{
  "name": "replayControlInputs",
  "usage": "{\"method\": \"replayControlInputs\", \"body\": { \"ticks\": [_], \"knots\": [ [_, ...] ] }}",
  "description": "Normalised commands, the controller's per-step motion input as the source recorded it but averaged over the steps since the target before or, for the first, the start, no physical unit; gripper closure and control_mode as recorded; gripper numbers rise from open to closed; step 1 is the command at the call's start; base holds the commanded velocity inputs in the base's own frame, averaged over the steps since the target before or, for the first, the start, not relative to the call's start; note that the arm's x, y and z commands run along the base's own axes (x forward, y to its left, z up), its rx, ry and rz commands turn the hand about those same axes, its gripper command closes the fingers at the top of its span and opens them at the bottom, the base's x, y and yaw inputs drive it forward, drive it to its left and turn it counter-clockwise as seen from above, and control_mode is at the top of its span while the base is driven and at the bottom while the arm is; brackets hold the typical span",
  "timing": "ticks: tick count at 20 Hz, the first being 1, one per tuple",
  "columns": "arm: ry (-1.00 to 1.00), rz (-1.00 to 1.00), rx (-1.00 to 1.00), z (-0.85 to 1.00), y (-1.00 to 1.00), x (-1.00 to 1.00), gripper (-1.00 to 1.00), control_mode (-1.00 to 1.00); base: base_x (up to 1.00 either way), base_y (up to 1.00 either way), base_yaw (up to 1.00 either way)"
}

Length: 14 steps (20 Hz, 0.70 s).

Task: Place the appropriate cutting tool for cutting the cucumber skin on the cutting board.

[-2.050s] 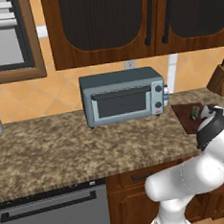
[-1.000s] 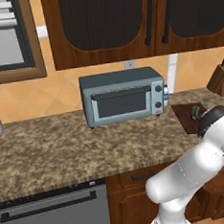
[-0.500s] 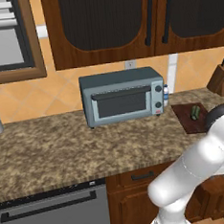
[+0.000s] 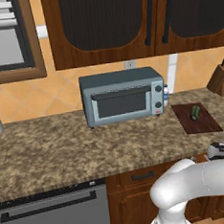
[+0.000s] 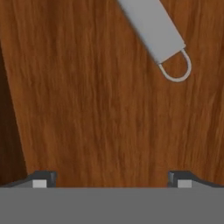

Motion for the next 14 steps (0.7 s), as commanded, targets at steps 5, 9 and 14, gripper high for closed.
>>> {"method": "replayControlInputs", "body": {
  "ticks": [5, 9, 14],
  "knots": [
    [0.13, 0.0, 0.0, -0.22, -0.07, -0.37, -1.0, -1.0, 0.0, 0.0, 0.0],
    [0.11, 0.02, 0.0, -0.2, -0.07, -0.45, -1.0, -1.0, 0.0, 0.0, 0.0],
    [0.14, 0.01, 0.0, -0.11, 0.0, -0.54, -1.0, -1.0, 0.0, 0.0, 0.0]
  ]
}}
